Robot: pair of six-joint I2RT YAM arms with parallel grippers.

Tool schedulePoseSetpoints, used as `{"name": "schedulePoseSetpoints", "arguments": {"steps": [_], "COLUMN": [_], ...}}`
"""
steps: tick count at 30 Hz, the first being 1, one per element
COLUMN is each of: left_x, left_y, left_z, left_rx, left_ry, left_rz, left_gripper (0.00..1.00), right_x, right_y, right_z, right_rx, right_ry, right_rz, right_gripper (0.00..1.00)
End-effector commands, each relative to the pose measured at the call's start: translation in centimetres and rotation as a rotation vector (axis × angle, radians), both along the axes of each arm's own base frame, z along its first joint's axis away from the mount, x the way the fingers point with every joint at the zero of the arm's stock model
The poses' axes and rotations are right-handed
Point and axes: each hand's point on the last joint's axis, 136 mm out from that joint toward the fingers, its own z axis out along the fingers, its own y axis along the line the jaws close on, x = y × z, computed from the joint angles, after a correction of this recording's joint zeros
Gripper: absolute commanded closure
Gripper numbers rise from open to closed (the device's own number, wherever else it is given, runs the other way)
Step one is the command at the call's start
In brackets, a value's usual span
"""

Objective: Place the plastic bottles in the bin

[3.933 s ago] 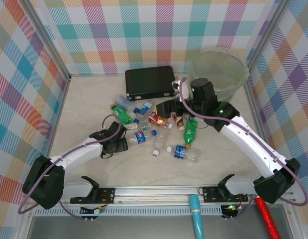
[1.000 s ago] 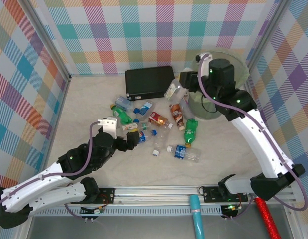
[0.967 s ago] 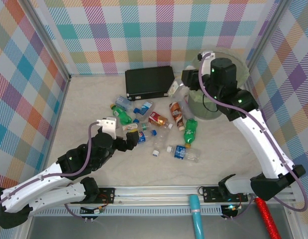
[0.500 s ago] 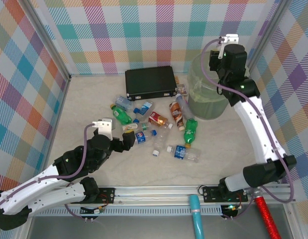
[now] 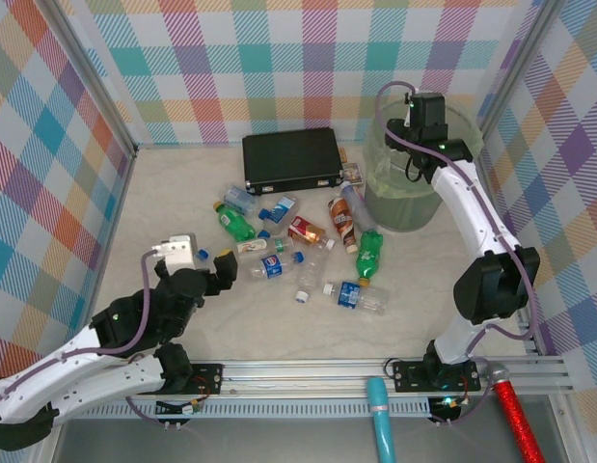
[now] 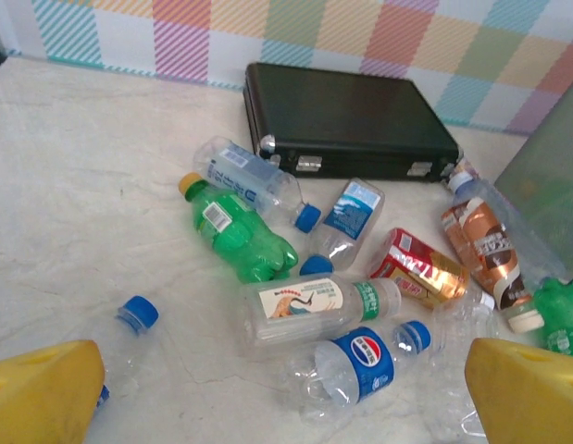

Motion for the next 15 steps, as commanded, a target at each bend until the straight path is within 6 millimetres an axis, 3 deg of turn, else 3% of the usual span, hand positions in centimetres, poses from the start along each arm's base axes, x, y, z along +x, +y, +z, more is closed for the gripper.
{"name": "schedulePoseSetpoints", "arguments": {"steps": [1,2,10,11,12,15], "left_x": [-0.2,-0.3,0.0,0.0,0.0,0.2], "left_y": [1.3,1.4,0.9,0.8,0.7,0.4], "left_z": [0.4,0.4,0.1,0.0,-0.1,-0.4], "left_rx": [-0.006,-0.007,0.003,0.007,0.010,0.019], "left_ry": [-0.021,-0.022,-0.012,-0.009,-0.006,0.004], "left_rz": [0.047,0.048,0.042,0.040,0.039,0.042], "left_gripper": [0.00,0.00,0.00,0.00,0.00,0.00], "right_x": [-0.3,-0.5,-3.1,-3.6,-4.1,-5.7], "right_y": [0.3,0.1,0.0,0.2,0.4,1.2], "right_z": [0.1,0.2,4.3,4.9,5.3,6.7], "right_rx": [0.043,0.039,0.065,0.082,0.098,0.150], "right_ry": [0.008,0.009,-0.058,-0.067,-0.073,-0.091], "right_rz": [0.007,0.003,0.027,0.040,0.053,0.093], "right_gripper": [0.41,0.34,0.19,0.15,0.01,0.01]}}
